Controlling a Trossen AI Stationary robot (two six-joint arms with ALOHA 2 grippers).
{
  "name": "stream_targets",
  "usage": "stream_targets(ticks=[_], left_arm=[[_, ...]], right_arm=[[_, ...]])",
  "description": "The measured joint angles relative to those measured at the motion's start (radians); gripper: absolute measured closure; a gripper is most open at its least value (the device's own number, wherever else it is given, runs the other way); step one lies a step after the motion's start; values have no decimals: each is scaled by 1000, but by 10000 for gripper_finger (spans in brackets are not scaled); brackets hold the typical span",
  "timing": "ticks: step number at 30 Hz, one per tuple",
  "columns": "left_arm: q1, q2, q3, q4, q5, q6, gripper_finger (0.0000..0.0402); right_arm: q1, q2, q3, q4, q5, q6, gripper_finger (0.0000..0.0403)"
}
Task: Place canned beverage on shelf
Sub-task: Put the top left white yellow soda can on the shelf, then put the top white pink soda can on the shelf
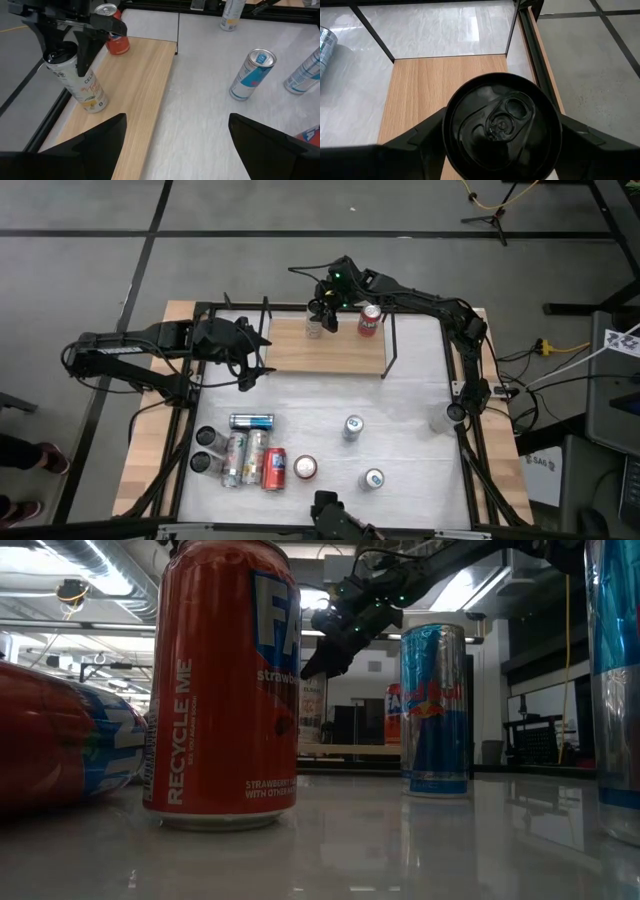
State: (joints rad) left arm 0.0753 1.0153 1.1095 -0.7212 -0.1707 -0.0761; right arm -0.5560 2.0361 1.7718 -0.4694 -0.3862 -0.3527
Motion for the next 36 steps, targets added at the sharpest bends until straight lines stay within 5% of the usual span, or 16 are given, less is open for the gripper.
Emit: stream_targets(ticks=[8,21,36], left_arm=[[0,0,0,0,0,0,58],[0,0,0,0,0,0,58],[0,0,0,2,0,0,58]], right_arm=[[0,2,-1,-1,1,0,63],[0,-7,9,-17,4,0,57],[-1,-16,440,-488,11,-2,56]])
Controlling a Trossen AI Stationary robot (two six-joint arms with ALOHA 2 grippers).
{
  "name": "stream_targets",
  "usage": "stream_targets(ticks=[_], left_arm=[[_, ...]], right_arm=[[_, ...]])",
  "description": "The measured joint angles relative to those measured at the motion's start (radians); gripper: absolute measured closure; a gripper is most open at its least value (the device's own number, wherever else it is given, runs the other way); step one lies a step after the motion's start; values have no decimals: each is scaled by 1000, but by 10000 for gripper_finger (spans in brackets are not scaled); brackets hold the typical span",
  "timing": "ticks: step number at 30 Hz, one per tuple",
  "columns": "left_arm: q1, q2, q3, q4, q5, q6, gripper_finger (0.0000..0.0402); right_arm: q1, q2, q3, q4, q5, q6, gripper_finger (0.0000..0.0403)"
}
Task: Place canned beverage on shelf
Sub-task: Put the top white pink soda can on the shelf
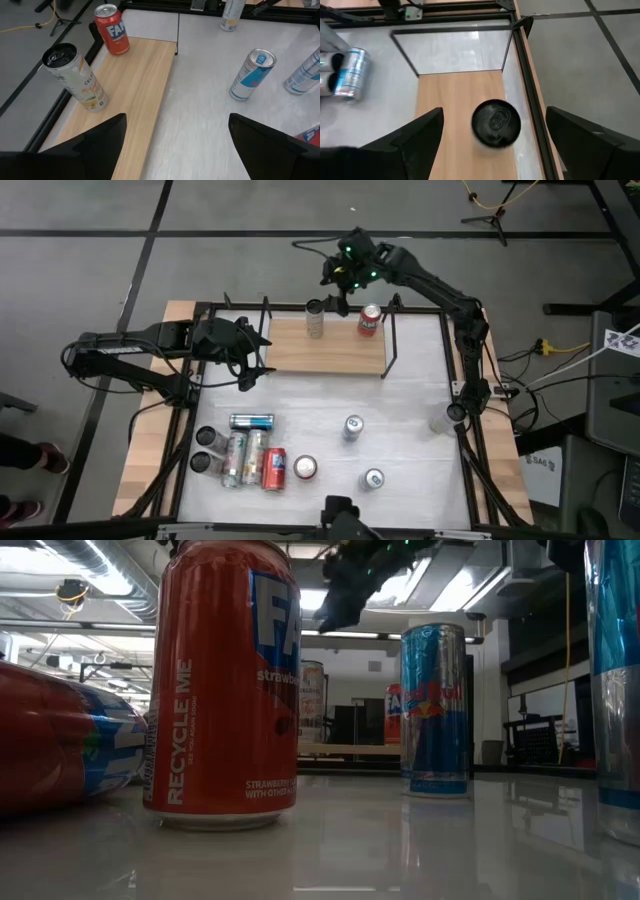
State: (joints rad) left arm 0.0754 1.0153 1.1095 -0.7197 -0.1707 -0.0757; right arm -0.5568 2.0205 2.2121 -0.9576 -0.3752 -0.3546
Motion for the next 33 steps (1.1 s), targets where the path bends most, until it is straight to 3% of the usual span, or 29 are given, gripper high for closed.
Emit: stream_targets(ticks=[5,13,21,28,33], left_arm=[[0,0,0,0,0,0,58],[0,0,0,4,21,-94,58],[-29,0,0,-32,69,-288,58],[-122,-4,0,-280,99,-603,58],[-181,-4,0,-459,178,-819,58]], right_arm=[[0,0,143,-185,0,0,56],[17,-96,103,-400,10,-9,56],[109,-123,102,-491,-1,-20,56],[171,-125,49,-523,4,-36,56],[187,-131,20,-492,7,-37,56]])
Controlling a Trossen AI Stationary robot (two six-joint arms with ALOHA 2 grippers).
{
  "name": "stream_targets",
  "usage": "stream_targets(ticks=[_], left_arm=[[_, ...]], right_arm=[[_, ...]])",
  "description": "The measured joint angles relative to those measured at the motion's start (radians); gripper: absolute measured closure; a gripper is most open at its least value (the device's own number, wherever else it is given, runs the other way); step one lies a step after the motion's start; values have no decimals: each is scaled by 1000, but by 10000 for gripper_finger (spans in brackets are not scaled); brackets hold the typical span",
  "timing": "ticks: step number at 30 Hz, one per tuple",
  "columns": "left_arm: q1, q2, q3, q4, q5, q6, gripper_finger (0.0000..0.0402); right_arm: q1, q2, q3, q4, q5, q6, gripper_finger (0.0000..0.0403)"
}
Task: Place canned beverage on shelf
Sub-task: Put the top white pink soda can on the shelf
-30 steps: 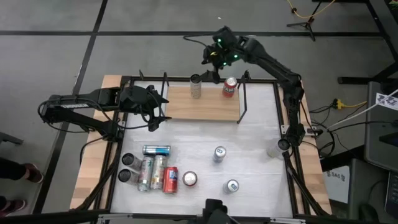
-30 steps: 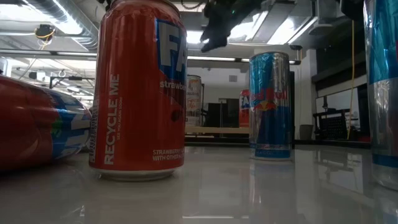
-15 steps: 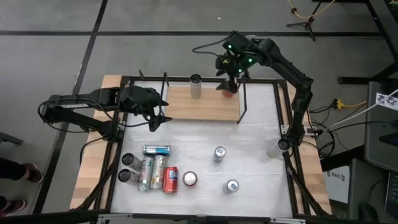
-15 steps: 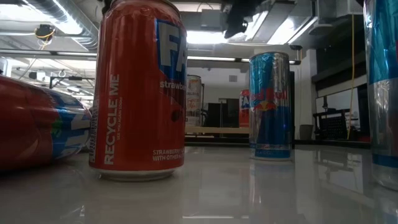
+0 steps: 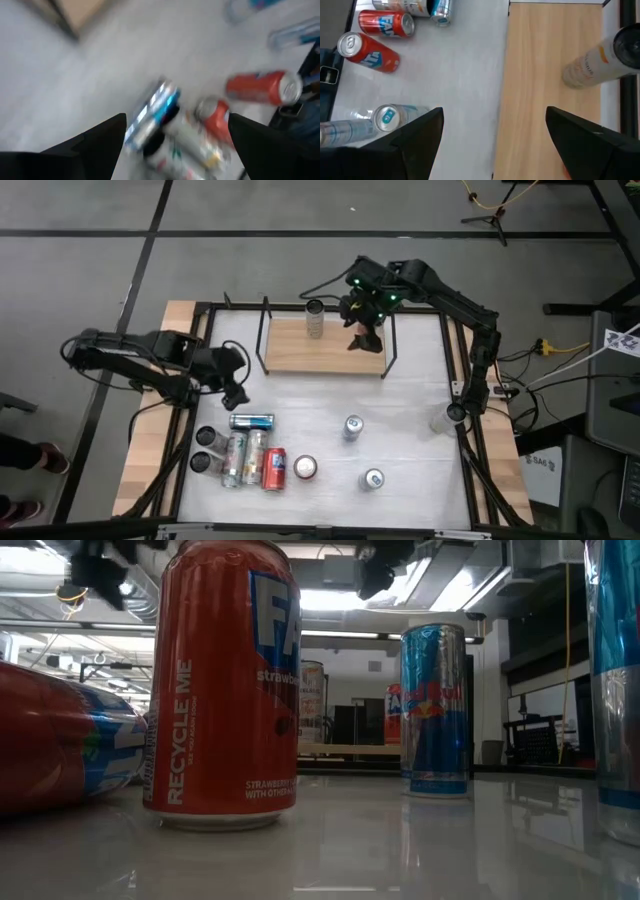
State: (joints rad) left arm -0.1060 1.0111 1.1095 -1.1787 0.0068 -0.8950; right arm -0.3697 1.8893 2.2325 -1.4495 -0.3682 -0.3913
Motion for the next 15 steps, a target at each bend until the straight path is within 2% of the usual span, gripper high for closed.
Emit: stream_targets(ticks=[11,15], left_arm=[[-95,2,0,-216,235,-392,58],[-148,2,0,-236,265,-500,58]], right_arm=[[4,0,-19,45,-1,0,56],[4,0,-19,33,-2,-4,56]])
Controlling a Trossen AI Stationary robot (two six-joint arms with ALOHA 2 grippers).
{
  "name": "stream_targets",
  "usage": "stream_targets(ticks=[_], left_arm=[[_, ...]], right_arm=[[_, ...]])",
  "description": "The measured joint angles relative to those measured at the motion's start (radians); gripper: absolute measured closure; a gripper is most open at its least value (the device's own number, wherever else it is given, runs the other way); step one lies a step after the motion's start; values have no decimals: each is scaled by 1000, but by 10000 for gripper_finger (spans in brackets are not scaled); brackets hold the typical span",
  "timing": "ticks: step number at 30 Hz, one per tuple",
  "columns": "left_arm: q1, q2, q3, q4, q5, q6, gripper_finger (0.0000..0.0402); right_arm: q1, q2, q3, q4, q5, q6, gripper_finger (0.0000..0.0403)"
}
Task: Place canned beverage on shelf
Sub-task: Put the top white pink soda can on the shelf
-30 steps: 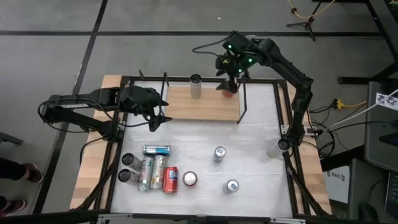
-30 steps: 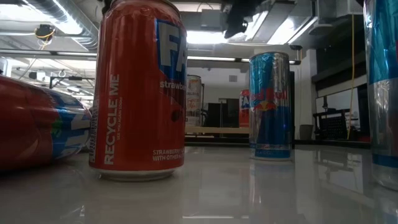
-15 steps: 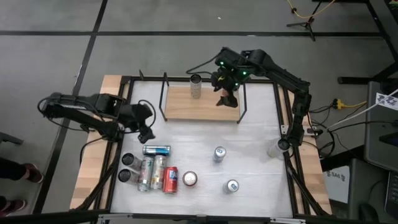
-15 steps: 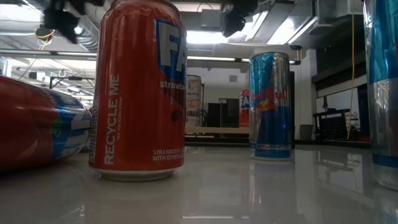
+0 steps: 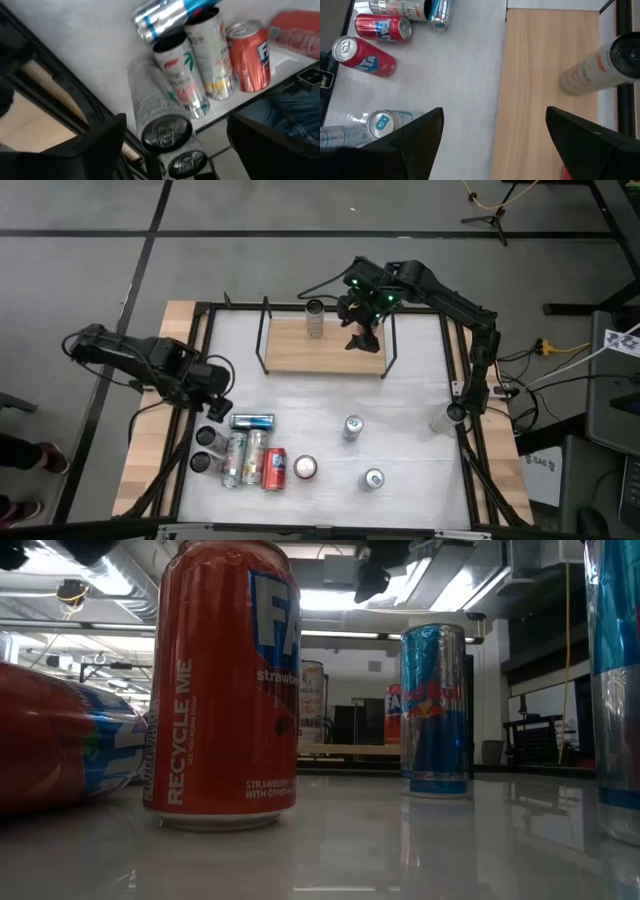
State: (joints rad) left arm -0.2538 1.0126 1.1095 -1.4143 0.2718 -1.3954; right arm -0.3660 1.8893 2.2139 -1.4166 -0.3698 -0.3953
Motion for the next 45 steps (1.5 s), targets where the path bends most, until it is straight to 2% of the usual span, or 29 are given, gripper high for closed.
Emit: stream_targets(ticks=[7,16,36,45], left_arm=[[-119,12,0,0,-43,-114,58],[-265,99,0,14,-75,-151,58],[-412,212,0,40,-184,-174,58],[-461,291,0,42,-209,-166,58]], right_arm=[[0,-31,-85,-8,-8,-1,56],[0,-207,-412,204,-8,57,56],[0,-672,-984,665,-7,305,56],[0,-743,-1089,742,-6,339,56]])
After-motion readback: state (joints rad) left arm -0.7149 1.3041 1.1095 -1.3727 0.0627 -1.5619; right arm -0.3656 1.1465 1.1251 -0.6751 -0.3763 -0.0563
